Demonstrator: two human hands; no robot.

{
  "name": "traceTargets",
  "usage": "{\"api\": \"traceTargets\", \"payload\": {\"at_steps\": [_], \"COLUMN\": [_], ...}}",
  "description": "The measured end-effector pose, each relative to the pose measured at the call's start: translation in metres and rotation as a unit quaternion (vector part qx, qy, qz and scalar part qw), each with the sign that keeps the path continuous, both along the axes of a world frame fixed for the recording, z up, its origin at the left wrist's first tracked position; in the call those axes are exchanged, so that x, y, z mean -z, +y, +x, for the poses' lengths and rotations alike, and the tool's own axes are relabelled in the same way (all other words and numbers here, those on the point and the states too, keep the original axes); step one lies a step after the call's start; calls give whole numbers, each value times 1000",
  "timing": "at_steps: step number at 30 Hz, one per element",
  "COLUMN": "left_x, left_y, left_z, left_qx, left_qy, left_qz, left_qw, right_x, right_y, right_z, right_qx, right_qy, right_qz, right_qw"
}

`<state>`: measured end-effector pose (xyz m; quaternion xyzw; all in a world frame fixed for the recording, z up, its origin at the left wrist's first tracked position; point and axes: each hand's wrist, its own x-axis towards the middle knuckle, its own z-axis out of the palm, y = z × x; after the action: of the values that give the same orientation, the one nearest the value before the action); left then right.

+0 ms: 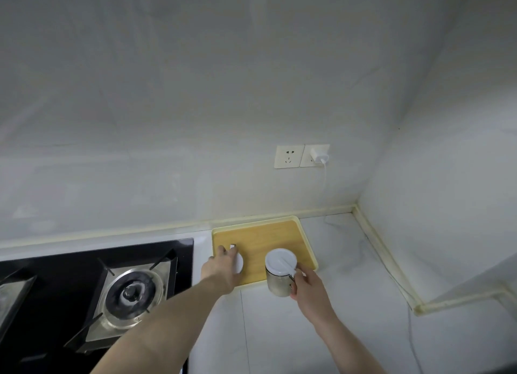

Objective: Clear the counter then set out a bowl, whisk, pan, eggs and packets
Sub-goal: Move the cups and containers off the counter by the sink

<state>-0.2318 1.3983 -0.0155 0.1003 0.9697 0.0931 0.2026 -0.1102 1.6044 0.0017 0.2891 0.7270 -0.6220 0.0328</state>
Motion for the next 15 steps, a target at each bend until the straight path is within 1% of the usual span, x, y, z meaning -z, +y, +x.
{"api": "traceTargets", "payload": {"at_steps": [3, 7, 11, 13, 15], "left_x": [8, 13, 9, 6, 3], "left_y": [0, -8, -17, -19, -23], "left_z": [3, 3, 5, 12, 21], "left_qx": [-23, -43, -28, -18, 10], "left_qy": [-5, -8, -16, 7, 30], "left_qz": [2, 30, 50, 50, 30], "left_qw": [1000, 999, 998, 999, 999], "right_x": [1, 6, 15, 21, 23], "right_y": [0, -2, 0, 4, 8], "right_z": [-13, -31, -52, -68, -84], "right_qx": [-33, -51, -62, -56, -37], "right_qy": [2, -8, -50, -72, -90], "right_qz": [8, -8, -26, -35, -44], "right_qw": [999, 999, 996, 995, 994]}}
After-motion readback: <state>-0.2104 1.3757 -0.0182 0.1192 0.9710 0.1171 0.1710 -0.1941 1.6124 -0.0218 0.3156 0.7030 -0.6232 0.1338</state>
